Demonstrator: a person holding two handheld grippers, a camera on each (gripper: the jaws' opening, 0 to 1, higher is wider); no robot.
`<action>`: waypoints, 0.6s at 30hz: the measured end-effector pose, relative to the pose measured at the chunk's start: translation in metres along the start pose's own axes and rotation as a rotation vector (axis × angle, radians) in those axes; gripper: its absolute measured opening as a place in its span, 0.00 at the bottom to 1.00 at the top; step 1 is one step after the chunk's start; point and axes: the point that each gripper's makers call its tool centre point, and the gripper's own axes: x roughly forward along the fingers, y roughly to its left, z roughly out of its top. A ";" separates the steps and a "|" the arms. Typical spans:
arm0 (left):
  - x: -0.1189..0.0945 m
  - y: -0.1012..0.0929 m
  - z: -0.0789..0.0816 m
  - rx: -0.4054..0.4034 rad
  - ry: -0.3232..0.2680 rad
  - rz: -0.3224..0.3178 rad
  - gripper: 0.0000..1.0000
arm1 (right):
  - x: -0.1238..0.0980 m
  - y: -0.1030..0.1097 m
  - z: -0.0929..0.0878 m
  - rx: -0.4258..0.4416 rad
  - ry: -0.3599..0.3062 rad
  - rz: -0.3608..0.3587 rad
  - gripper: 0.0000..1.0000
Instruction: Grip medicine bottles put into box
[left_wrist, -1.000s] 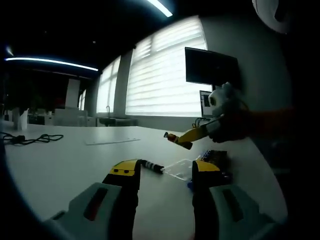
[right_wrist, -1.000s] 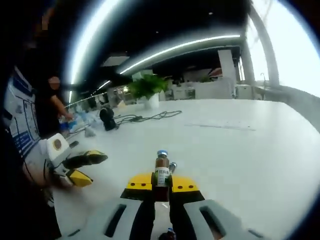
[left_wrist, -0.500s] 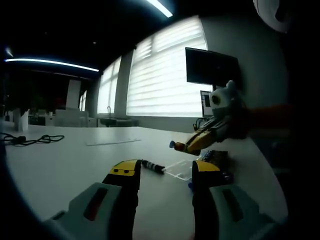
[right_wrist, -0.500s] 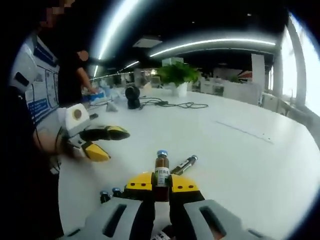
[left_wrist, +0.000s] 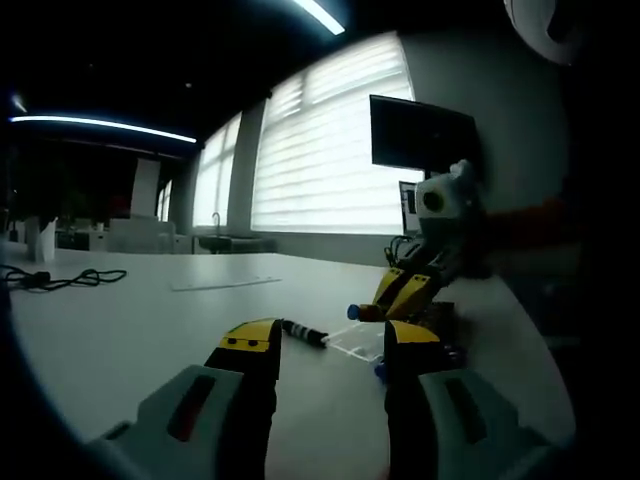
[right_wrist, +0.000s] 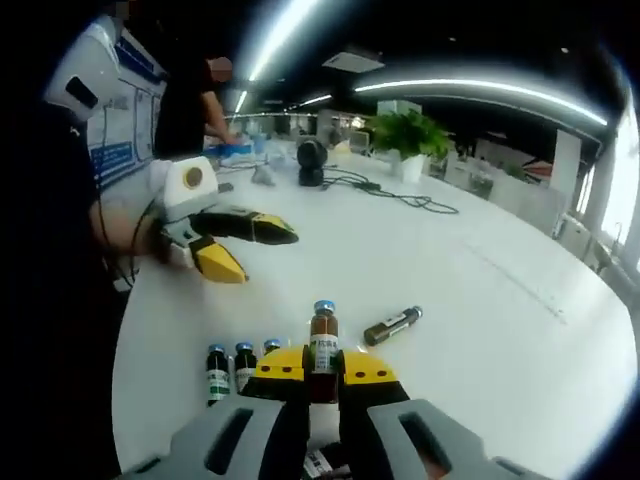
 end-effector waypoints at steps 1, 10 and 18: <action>0.000 0.000 0.000 0.001 0.000 0.000 0.34 | 0.000 0.002 0.002 -0.016 -0.003 0.018 0.06; 0.000 0.001 0.000 0.008 0.001 0.006 0.34 | 0.004 0.008 -0.008 -0.152 0.074 0.097 0.06; 0.000 0.000 0.000 0.011 0.001 0.003 0.34 | 0.012 0.013 -0.016 -0.246 0.133 0.170 0.06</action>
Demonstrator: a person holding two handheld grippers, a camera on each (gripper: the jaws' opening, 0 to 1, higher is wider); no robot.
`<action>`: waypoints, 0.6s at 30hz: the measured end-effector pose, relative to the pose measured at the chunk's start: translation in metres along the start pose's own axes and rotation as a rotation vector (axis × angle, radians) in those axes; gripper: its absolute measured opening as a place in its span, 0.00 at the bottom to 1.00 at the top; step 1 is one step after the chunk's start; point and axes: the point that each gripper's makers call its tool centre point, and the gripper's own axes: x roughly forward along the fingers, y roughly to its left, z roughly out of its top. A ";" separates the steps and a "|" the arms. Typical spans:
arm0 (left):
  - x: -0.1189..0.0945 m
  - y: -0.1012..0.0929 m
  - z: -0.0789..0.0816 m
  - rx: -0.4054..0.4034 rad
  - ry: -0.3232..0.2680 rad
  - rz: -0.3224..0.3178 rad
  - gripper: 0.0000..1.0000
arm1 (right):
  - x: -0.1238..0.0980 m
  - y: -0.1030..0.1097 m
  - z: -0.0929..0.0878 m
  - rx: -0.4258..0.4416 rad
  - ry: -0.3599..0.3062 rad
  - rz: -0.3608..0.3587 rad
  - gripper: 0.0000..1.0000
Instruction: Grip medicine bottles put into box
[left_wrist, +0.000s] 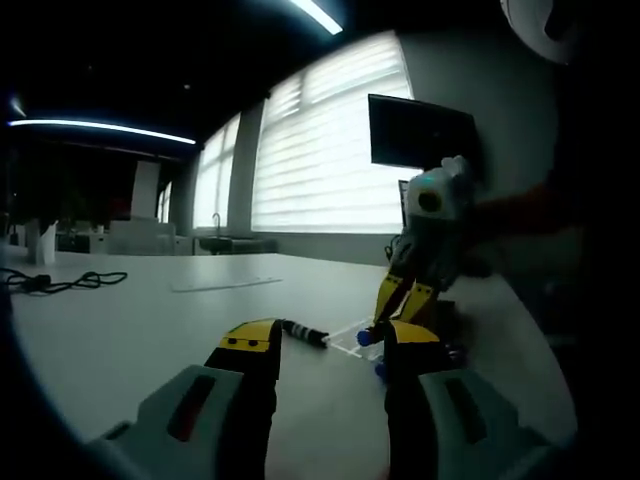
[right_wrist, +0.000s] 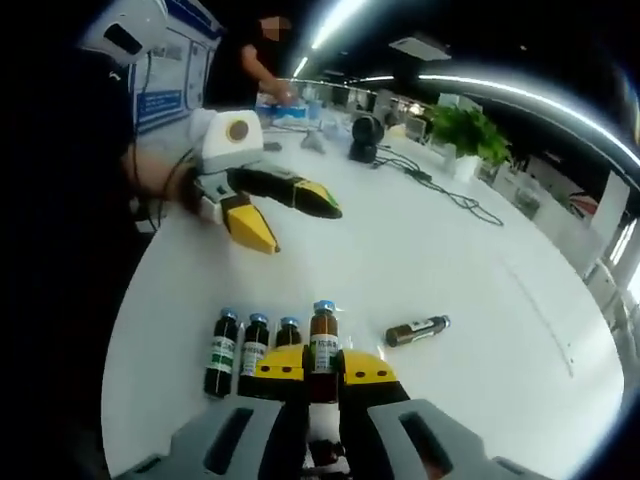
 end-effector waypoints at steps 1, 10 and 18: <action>0.000 0.001 0.000 -0.001 -0.002 0.002 0.34 | 0.000 -0.002 0.001 -0.025 -0.003 -0.009 0.06; 0.000 0.000 -0.001 -0.002 0.004 0.001 0.33 | 0.006 0.005 -0.004 -0.034 0.028 0.067 0.07; 0.001 -0.001 -0.003 0.002 0.013 -0.003 0.33 | 0.003 0.003 0.002 0.072 -0.043 0.064 0.09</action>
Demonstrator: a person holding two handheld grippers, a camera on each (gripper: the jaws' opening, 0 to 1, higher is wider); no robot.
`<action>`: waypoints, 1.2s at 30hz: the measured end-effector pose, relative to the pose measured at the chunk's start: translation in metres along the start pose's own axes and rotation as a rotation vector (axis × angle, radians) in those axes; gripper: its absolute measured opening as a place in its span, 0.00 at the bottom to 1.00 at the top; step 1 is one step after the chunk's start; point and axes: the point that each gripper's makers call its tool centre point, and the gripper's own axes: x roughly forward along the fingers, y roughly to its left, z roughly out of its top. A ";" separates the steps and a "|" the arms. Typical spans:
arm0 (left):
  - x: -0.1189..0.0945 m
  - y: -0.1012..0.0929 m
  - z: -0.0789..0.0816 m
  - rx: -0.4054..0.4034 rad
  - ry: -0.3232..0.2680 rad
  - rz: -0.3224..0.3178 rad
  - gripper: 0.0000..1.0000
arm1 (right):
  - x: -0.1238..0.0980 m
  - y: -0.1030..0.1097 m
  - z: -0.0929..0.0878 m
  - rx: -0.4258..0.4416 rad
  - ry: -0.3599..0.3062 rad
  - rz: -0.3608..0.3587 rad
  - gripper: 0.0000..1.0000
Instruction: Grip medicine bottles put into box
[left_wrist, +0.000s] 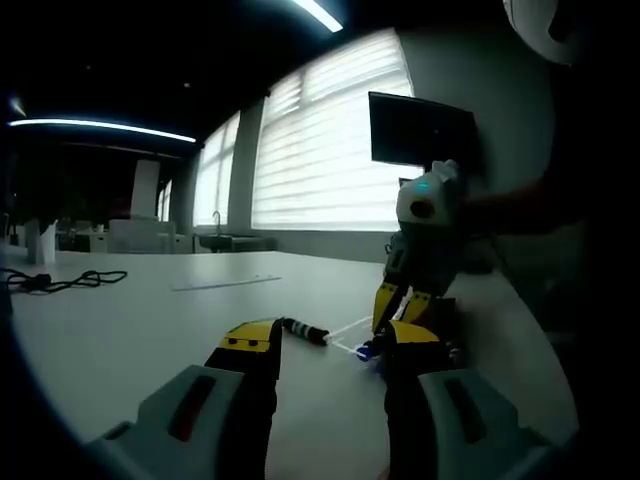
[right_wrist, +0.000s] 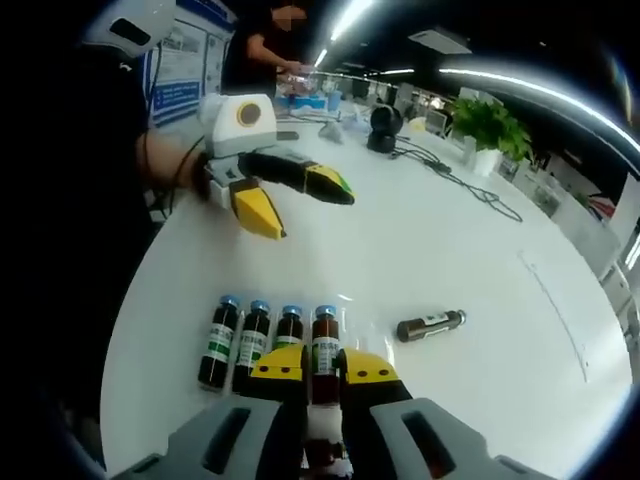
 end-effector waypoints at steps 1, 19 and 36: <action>0.000 0.000 0.000 0.003 0.002 0.000 0.33 | -0.002 -0.001 0.002 0.014 -0.013 -0.005 0.09; 0.000 -0.001 0.000 0.013 0.005 0.006 0.33 | -0.003 -0.007 -0.003 0.048 -0.038 -0.023 0.00; 0.001 -0.002 0.001 0.009 0.000 0.004 0.33 | -0.003 -0.007 -0.007 0.067 -0.074 -0.029 0.00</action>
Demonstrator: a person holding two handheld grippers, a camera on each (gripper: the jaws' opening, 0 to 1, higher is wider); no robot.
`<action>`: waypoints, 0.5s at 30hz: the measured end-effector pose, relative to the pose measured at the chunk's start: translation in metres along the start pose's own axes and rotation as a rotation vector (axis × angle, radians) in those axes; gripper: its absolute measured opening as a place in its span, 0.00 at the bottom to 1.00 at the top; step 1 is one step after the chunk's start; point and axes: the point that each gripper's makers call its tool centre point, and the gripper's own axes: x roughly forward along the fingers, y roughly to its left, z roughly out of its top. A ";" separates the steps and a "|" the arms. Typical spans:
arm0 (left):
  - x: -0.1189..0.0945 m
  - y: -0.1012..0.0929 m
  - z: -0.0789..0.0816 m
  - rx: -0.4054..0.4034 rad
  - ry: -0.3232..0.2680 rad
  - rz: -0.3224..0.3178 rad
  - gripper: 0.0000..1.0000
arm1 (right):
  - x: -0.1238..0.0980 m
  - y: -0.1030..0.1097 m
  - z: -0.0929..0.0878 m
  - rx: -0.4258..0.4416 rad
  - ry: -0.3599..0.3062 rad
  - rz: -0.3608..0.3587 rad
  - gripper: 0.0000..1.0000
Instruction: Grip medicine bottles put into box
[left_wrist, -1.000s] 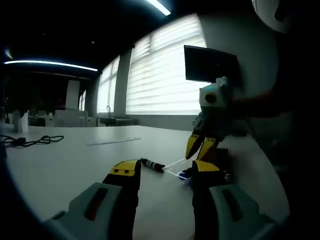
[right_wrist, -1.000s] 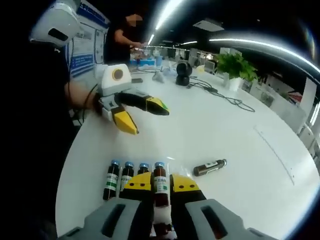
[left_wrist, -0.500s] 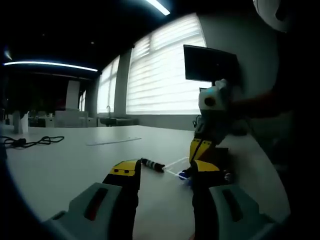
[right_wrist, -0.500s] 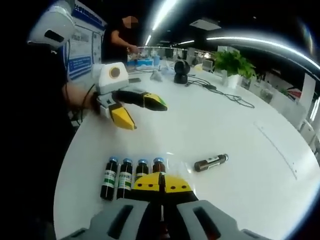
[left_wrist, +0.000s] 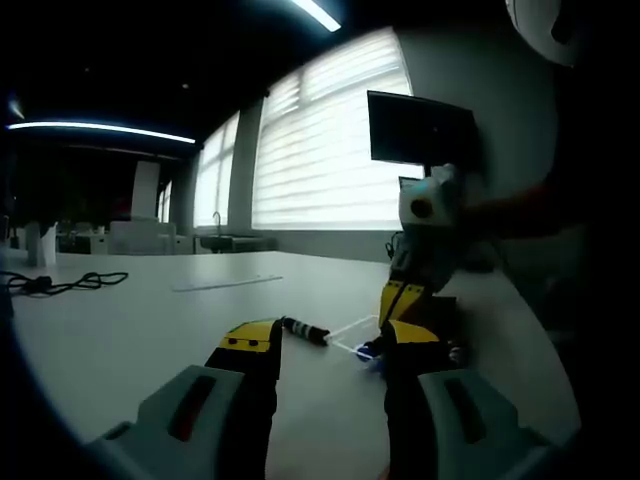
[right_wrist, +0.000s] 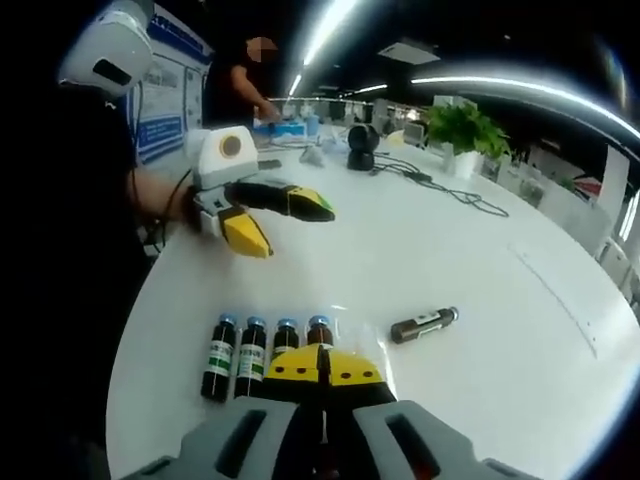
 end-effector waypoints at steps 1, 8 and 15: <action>0.000 0.000 0.000 0.000 0.000 0.000 0.33 | 0.000 -0.001 -0.012 0.021 0.053 -0.016 0.00; 0.000 0.000 -0.001 0.001 0.003 0.000 0.33 | 0.002 0.006 0.000 -0.005 -0.022 -0.008 0.00; 0.000 0.000 -0.001 0.001 0.002 0.000 0.33 | 0.004 0.006 0.000 -0.002 -0.009 0.003 0.00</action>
